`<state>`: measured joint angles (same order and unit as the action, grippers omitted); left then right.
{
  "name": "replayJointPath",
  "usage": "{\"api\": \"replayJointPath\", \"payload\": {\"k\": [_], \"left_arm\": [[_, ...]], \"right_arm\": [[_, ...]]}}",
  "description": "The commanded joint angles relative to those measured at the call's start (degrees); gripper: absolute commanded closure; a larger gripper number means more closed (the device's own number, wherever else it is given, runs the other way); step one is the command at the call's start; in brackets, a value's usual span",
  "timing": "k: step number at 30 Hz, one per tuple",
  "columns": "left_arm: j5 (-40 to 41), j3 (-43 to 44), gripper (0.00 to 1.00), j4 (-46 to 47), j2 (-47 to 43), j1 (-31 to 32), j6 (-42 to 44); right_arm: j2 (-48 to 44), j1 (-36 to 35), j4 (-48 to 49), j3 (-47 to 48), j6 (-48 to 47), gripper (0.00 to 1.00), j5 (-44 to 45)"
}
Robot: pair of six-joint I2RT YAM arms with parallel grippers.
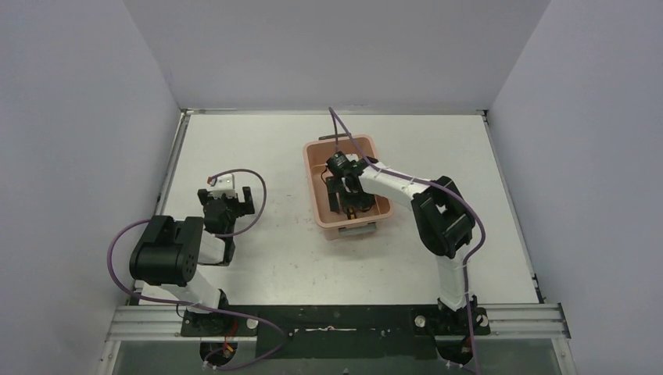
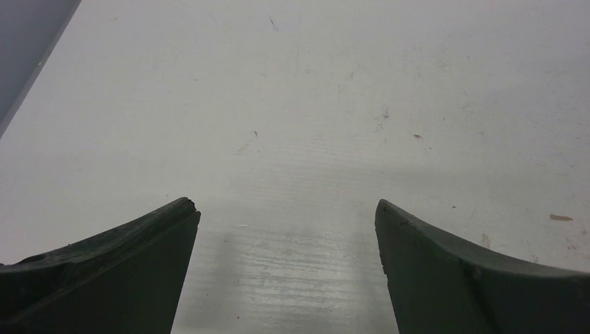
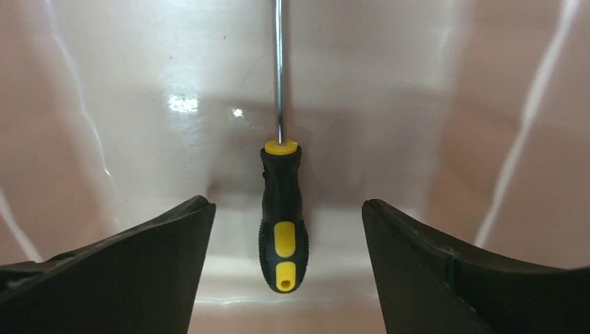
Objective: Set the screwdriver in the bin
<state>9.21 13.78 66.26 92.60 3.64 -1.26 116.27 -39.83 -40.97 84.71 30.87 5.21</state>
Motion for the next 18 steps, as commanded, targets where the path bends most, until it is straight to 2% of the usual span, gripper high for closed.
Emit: {"api": "replayJointPath", "payload": {"k": [1,7,12,15,18], "left_arm": [[0.28,0.81,0.03,3.00,-0.29,-0.04,-0.40],[0.28,0.81,0.03,3.00,-0.25,-0.04,-0.47],[0.28,0.81,0.03,3.07,-0.25,-0.04,-0.48],[0.28,0.81,0.03,3.01,-0.20,-0.04,-0.46],[0.25,0.81,0.03,3.05,-0.27,-0.04,-0.42]], "right_arm": [[-3.12,-0.66,-2.94,7.00,0.63,0.16,6.37],[-10.20,-1.12,-9.97,16.89,-0.50,0.01,10.81],[-18.71,-0.91,-12.16,23.32,-3.73,0.00,14.67],[-25.97,1.34,-8.74,20.07,-6.06,0.00,16.63],[-35.01,8.33,-4.71,10.46,-5.79,0.00,18.60]]}}
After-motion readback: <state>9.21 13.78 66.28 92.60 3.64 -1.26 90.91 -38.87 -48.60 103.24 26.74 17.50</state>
